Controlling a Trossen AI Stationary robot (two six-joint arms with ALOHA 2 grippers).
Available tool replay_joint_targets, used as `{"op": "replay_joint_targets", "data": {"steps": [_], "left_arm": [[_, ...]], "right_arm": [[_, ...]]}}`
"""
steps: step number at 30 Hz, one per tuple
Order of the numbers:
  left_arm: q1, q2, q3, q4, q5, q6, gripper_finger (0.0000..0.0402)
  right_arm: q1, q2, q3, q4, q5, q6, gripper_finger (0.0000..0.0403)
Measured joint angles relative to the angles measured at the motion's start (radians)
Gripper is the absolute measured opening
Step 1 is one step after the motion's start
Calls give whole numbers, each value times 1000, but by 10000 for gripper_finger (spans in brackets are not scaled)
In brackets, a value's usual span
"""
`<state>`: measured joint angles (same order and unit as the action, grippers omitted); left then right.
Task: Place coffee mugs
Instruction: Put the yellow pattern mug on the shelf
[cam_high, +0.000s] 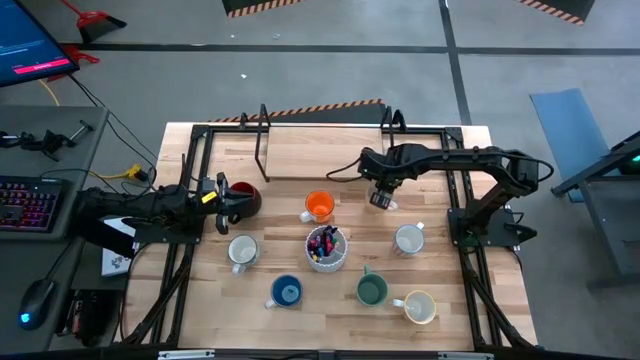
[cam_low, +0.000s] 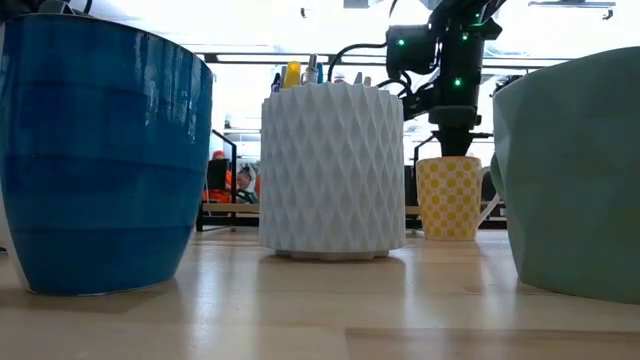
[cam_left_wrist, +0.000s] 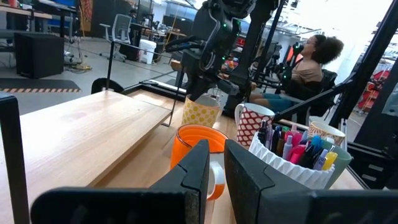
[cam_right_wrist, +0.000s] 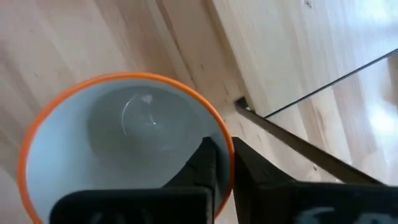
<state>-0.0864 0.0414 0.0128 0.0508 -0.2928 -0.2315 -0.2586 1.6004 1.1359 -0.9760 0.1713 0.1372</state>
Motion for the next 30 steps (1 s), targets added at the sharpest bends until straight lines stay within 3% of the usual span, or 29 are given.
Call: {"op": "replay_joint_targets", "data": {"steps": [7, 11, 16, 19, 24, 30], "left_arm": [[0, 0, 0, 0, 0, 0, 39], [0, 0, 0, 0, 0, 0, 39], [0, 0, 0, 0, 1, 0, 39], [0, 0, 0, 0, 0, 0, 39], [0, 0, 0, 0, 1, 0, 39], [0, 0, 0, 0, 2, 0, 39]], "right_arm": [[101, 5, 144, -68, -77, 51, 0], [143, 2, 264, -63, -22, 41, 1], [134, 2, 409, -59, 136, -22, 1], [94, 0, 467, -38, 209, -101, 1], [-29, -1, 514, 73, 210, -207, 1], [-249, 28, 520, 188, 69, -242, 1]]}}
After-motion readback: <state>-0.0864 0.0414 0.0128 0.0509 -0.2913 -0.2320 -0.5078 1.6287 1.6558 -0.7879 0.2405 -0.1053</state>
